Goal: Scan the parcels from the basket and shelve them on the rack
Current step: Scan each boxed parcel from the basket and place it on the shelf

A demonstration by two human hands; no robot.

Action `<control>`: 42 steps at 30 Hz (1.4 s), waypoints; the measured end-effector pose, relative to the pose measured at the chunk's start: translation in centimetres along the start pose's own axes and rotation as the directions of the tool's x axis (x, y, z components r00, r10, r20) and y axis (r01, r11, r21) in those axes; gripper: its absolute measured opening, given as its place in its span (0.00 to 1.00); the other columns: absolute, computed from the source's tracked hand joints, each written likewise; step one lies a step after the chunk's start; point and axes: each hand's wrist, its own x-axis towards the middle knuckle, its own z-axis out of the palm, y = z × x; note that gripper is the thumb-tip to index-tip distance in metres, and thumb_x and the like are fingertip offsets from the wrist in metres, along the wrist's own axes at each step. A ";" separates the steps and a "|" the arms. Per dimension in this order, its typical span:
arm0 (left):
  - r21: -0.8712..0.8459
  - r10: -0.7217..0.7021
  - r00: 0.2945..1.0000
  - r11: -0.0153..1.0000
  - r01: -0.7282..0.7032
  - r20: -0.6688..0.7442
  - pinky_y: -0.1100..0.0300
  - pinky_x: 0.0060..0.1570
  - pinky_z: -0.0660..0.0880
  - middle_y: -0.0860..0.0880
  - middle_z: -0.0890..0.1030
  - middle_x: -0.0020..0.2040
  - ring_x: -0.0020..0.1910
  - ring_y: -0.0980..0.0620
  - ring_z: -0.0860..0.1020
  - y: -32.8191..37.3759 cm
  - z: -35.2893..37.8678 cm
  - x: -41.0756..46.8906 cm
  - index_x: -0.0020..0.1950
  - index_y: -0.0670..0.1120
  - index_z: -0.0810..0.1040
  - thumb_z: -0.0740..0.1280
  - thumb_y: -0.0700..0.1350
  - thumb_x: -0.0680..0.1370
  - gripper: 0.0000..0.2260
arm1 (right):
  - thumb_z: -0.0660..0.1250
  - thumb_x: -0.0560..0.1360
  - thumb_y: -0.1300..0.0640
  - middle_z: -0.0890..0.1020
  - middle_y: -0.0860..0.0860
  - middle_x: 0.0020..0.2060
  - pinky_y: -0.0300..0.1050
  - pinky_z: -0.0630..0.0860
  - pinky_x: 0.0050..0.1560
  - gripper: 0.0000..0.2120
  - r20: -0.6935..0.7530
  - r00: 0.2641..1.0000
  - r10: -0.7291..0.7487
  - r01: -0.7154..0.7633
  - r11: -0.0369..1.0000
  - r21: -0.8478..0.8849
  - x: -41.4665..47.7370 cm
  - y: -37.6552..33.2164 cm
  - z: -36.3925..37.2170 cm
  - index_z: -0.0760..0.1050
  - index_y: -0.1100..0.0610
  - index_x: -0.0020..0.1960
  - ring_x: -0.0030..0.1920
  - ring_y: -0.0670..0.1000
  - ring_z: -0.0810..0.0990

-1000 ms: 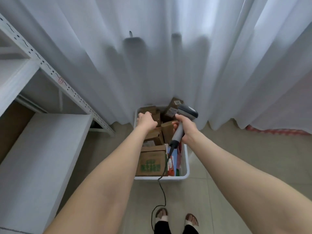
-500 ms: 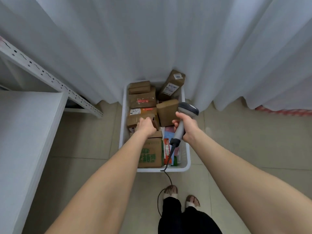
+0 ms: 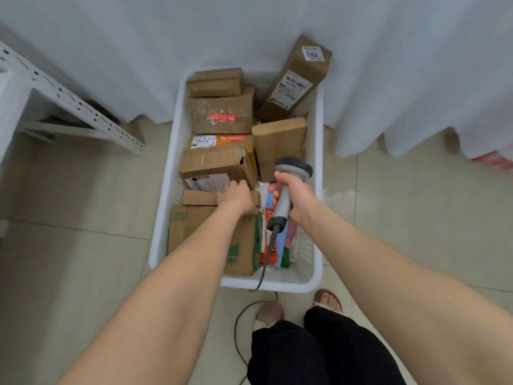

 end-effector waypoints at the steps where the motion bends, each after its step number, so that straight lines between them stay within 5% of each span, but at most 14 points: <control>1: 0.029 0.003 1.000 1.000 -0.003 -0.003 0.43 0.69 0.62 0.43 0.67 0.70 0.70 0.42 0.66 -0.2 0.6 0.9 0.74 0.46 0.62 0.74 0.56 0.68 0.39 | 0.70 0.76 0.58 0.80 0.54 0.27 0.38 0.76 0.28 0.06 0.006 1.000 0.002 -0.002 1.000 -0.004 1.0 0.2 -0.2 0.76 0.60 0.45 0.22 0.46 0.75; 5: 0.170 0.139 0.986 0.978 -0.123 -0.087 0.45 0.67 0.62 0.44 0.72 0.66 0.66 0.42 0.70 -0.3 1.6 3.0 0.72 0.47 0.64 0.70 0.59 0.72 0.33 | 0.69 0.76 0.58 0.79 0.54 0.27 0.40 0.75 0.29 0.06 0.009 1.000 0.007 -0.006 1.000 -0.021 3.6 0.9 -0.8 0.75 0.60 0.45 0.23 0.47 0.74; 11: 0.310 0.216 0.951 0.940 -0.142 -0.221 0.51 0.53 0.71 0.46 0.77 0.59 0.59 0.44 0.74 -1.6 -0.2 1.6 0.62 0.48 0.73 0.66 0.43 0.76 0.15 | 0.70 0.76 0.58 0.79 0.54 0.26 0.40 0.76 0.30 0.07 0.004 1.000 0.019 -0.019 0.999 -0.043 3.4 0.5 -0.6 0.75 0.60 0.45 0.24 0.47 0.75; 17: 0.110 0.192 0.915 0.980 -0.163 -0.355 0.50 0.53 0.71 0.48 0.77 0.60 0.59 0.44 0.73 -1.9 -7.1 -4.2 0.67 0.52 0.71 0.69 0.45 0.74 0.22 | 0.70 0.76 0.55 0.79 0.54 0.31 0.40 0.77 0.29 0.08 0.006 1.000 0.020 -0.019 0.999 -0.031 -3.1 -1.9 2.1 0.75 0.60 0.47 0.25 0.47 0.76; 22: 0.026 0.289 0.856 0.951 -0.308 -0.428 0.51 0.57 0.69 0.48 0.74 0.60 0.59 0.46 0.71 -2.4 -14.8 -11.5 0.68 0.53 0.71 0.69 0.40 0.73 0.24 | 0.73 0.74 0.51 0.81 0.57 0.43 0.47 0.82 0.41 0.17 -0.006 1.000 -0.006 0.006 1.000 0.014 -11.7 -5.2 5.3 0.74 0.59 0.57 0.42 0.53 0.82; 25: 0.038 0.354 0.790 0.920 -0.389 -0.500 0.55 0.52 0.68 0.47 0.71 0.54 0.52 0.47 0.71 -2.4 -19.8 -16.5 0.66 0.52 0.73 0.69 0.37 0.72 0.24 | 0.74 0.72 0.50 0.81 0.59 0.52 0.51 0.83 0.43 0.21 -0.006 0.999 -0.038 0.038 0.997 0.062 -17.3 -7.6 7.6 0.71 0.56 0.60 0.48 0.58 0.83; 30: 0.171 0.481 0.667 0.862 -0.477 -0.569 0.55 0.53 0.69 0.43 0.72 0.53 0.53 0.45 0.71 -2.0 -28.1 -24.5 0.66 0.50 0.76 0.67 0.34 0.73 0.23 | 0.78 0.68 0.48 0.83 0.57 0.52 0.56 0.82 0.52 0.26 -0.031 0.992 -0.126 0.129 0.982 0.136 -26.6 -11.8 11.6 0.72 0.55 0.61 0.48 0.59 0.84; 36: 0.263 0.542 0.558 0.823 -0.503 -0.628 0.53 0.64 0.65 0.43 0.73 0.56 0.57 0.45 0.70 -2.1 -35.9 -32.1 0.68 0.50 0.74 0.67 0.36 0.75 0.22 | 0.77 0.70 0.55 0.84 0.56 0.45 0.46 0.78 0.26 0.23 -0.047 0.983 -0.178 0.182 0.975 0.126 -35.9 -15.7 14.9 0.73 0.56 0.61 0.39 0.55 0.84; 40: 0.311 0.549 0.501 0.819 -0.482 -0.669 0.53 0.67 0.63 0.44 0.74 0.59 0.59 0.45 0.70 -2.3 -39.6 -35.2 0.69 0.52 0.73 0.66 0.40 0.77 0.20 | 0.76 0.68 0.55 0.83 0.56 0.47 0.49 0.78 0.24 0.22 -0.024 0.977 -0.210 0.212 0.970 0.116 -40.7 -17.7 16.7 0.73 0.55 0.59 0.43 0.57 0.83; 42: 0.312 0.511 0.517 0.849 -0.426 -0.686 0.54 0.68 0.61 0.46 0.73 0.61 0.60 0.46 0.70 -2.8 -41.0 -36.1 0.71 0.53 0.69 0.66 0.42 0.77 0.23 | 0.76 0.67 0.55 0.83 0.56 0.48 0.51 0.82 0.35 0.25 -0.022 0.967 -0.253 0.254 0.960 0.120 -42.6 -18.6 17.4 0.73 0.56 0.61 0.44 0.56 0.83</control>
